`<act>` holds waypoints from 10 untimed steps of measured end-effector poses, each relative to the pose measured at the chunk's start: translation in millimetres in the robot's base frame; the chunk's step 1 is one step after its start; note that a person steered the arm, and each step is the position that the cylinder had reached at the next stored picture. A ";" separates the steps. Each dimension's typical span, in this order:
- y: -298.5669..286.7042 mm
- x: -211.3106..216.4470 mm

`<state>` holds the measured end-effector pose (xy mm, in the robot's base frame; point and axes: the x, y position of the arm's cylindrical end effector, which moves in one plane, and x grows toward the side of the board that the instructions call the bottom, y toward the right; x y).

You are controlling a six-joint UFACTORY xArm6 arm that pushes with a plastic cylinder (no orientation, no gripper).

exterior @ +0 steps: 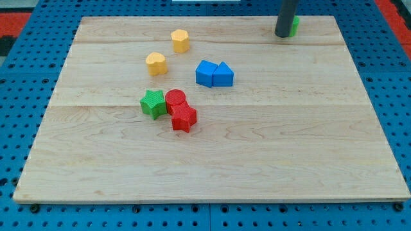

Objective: Point at bottom center

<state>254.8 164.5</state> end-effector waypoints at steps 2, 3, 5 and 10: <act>-35.8 1.5; -23.2 35.0; 31.1 142.7; -27.1 274.8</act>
<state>529.5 137.4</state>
